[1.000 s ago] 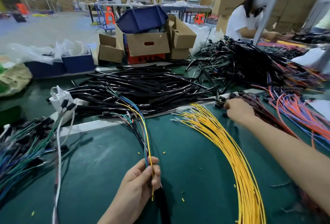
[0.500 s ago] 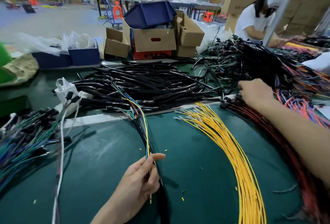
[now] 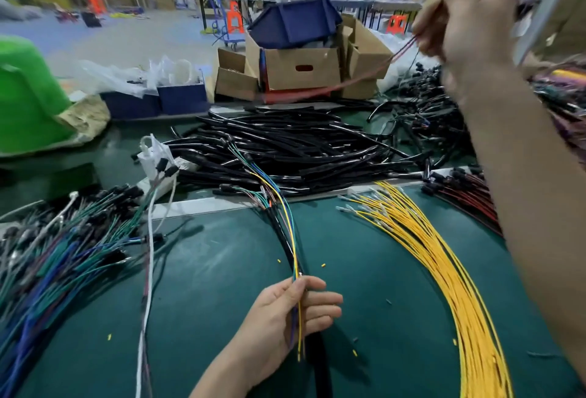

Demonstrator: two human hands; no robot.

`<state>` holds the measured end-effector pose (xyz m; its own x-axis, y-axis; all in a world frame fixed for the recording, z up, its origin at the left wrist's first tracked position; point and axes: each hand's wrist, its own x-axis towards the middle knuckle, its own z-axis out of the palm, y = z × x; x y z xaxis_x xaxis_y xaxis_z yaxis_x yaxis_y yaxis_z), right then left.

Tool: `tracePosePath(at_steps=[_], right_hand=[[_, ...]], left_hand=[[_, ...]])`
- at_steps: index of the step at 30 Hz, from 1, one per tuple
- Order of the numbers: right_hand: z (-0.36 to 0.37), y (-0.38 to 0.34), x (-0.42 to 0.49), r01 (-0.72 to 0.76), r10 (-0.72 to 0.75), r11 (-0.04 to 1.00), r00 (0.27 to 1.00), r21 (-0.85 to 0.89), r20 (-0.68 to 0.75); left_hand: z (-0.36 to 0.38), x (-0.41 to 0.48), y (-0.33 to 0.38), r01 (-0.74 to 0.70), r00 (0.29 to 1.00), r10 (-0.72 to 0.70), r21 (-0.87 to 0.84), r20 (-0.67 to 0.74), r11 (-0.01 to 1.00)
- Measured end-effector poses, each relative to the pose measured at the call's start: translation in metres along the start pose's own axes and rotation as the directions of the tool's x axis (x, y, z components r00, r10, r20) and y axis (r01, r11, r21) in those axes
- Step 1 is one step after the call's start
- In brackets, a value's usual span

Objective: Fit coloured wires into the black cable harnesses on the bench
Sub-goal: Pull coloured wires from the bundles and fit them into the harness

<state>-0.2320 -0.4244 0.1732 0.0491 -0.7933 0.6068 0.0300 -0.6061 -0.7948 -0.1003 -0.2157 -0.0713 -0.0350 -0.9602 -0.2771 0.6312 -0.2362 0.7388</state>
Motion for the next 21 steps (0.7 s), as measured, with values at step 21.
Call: tracePosePath(at_steps=[21], right_hand=[[0.058, 0.118, -0.072, -0.742, 0.444, 0.658, 0.52, 0.128, 0.73]], left_hand=[[-0.003, -0.004, 0.003, 0.038, 0.999, -0.035, -0.071, 0.039, 0.997]])
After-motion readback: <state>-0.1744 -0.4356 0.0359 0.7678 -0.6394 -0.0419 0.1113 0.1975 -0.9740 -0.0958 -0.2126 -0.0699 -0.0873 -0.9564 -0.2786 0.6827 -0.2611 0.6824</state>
